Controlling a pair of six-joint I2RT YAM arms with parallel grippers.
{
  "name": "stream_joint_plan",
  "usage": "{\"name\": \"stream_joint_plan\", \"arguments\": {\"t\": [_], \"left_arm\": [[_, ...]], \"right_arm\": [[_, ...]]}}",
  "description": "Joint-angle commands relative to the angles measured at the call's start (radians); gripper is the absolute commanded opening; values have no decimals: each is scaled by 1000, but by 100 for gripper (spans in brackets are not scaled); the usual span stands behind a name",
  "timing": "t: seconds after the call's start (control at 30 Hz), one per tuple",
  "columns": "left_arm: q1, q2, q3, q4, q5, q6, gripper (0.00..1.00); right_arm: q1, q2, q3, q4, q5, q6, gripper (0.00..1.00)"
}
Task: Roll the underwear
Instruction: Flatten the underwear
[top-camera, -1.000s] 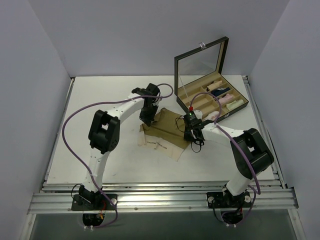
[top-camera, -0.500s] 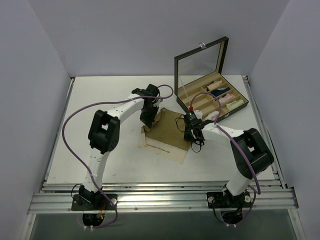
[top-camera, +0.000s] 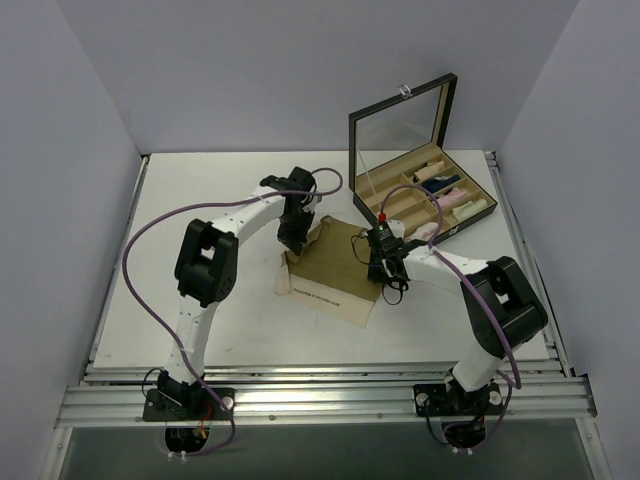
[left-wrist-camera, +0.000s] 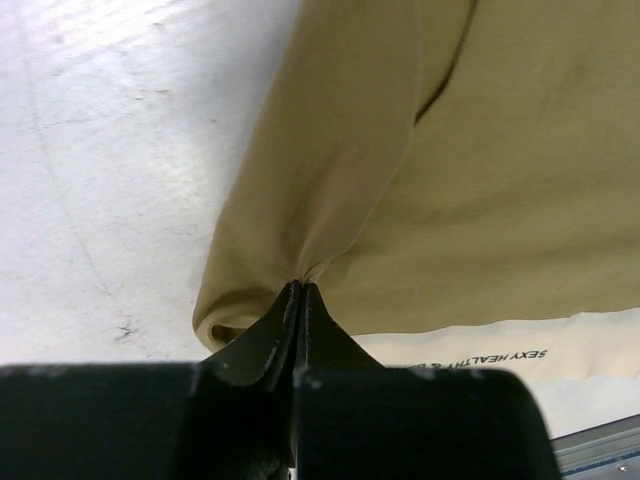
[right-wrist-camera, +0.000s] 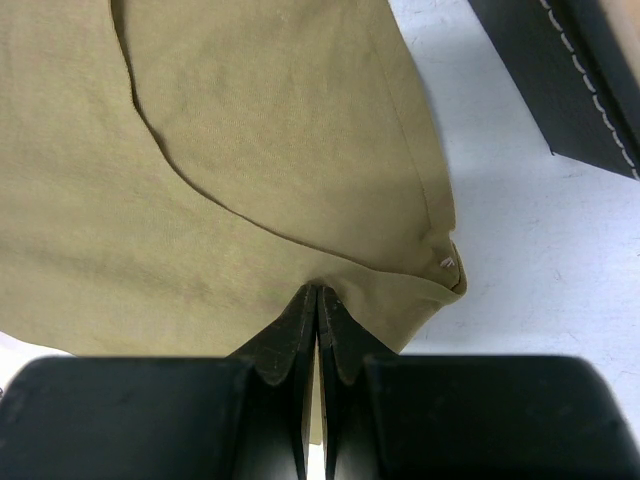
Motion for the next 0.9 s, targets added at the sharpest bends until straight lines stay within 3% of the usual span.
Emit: {"name": "stream_joint_plan", "arguments": {"t": [0.0,0.37,0.43,0.47,0.53,0.73,0.87], "left_arm": [[47,-66,40,36,-11,-21,2],[136,45,182,39,37,-41,6],[146,63,211,16,28,-41,11],[150,75,234,8,21,-49,21],[160,77,242,-7,-5,-64,26],[165,-26,180,-33,-219,-199,35],[128,-156,32,-13,-186,-288,35]], "right_arm": [[-12,8,-16,-132,53,-17,0],[-9,6,-6,-139,47,-19,0],[-9,9,-4,-142,42,-17,0],[-11,9,-3,-140,39,-19,0],[-11,9,4,-143,30,-16,0],[-3,2,4,-142,-2,15,0],[52,0,-1,-143,-10,88,0]]}}
